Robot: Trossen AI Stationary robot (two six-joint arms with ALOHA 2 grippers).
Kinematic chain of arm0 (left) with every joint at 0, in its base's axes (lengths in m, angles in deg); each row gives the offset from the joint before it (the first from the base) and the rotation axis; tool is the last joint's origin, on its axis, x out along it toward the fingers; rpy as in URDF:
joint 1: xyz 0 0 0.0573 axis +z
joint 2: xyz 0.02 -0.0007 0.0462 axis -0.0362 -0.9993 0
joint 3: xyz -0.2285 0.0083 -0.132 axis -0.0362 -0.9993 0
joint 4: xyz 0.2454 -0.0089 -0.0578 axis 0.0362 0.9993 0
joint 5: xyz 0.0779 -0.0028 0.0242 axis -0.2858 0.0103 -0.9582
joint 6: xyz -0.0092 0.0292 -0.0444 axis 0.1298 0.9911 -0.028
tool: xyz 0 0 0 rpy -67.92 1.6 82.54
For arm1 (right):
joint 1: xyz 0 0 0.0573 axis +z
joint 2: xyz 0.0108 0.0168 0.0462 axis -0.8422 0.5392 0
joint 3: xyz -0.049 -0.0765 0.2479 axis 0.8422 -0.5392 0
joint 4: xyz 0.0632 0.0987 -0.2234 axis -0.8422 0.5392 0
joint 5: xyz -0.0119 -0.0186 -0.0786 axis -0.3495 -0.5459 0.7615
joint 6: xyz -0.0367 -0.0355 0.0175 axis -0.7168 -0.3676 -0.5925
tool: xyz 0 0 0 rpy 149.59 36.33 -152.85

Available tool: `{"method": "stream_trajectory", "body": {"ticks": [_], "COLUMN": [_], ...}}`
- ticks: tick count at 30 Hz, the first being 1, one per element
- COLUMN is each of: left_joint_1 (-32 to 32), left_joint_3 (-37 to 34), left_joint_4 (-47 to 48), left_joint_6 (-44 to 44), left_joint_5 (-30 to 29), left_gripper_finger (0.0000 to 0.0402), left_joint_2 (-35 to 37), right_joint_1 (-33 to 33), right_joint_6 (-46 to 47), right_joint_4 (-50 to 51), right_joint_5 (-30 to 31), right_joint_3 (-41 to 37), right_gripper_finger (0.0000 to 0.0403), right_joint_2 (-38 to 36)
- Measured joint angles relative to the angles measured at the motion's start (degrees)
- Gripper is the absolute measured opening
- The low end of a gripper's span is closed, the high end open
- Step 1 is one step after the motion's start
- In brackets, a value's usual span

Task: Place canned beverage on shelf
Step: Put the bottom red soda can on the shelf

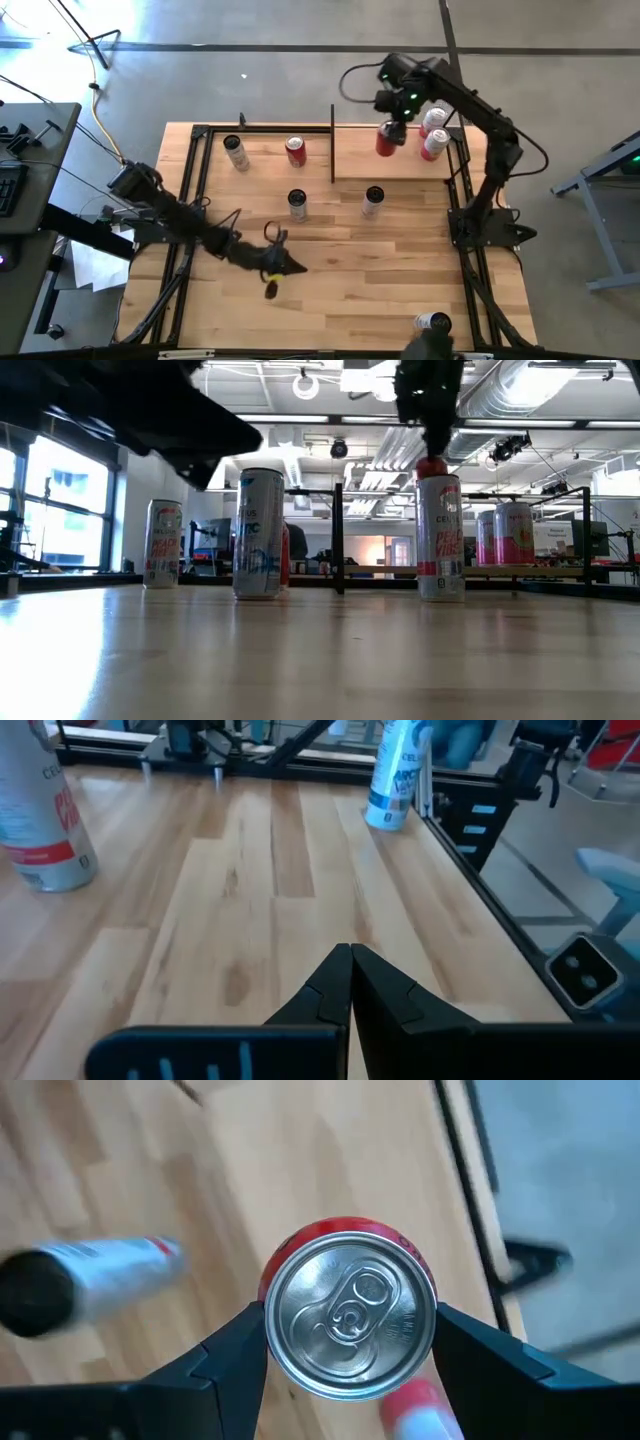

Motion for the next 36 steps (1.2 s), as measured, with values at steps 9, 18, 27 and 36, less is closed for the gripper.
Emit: {"method": "stream_trajectory", "body": {"ticks": [9,18,27,36], "left_joint_1": [10.8,15.2,15.3,15.3], "left_joint_3": [0.0,0.0,0.0,0.0], "left_joint_4": [-0.4,-1.2,-2.1,-2.4], "left_joint_6": [2.2,2.7,2.3,2.2], "left_joint_5": [16.4,19.3,19.2,19.1], "left_gripper_finger": [0.0000,0.0000,0.0000,0.0000], "left_joint_2": [0.0,0.0,0.0,0.0], "right_joint_1": [-10.9,-12.7,-15.7,-17.1], "right_joint_6": [-8.0,-15.8,-16.6,-15.9], "right_joint_4": [-6.1,-16.6,-21.8,-22.0], "right_joint_5": [1.5,1.2,0.8,0.2], "right_joint_3": [-10.6,-18.3,-23.5,-24.0], "right_gripper_finger": [0.0234,0.0234,0.0234,0.0244], "right_joint_2": [-4.3,-4.2,-4.3,-4.5]}}
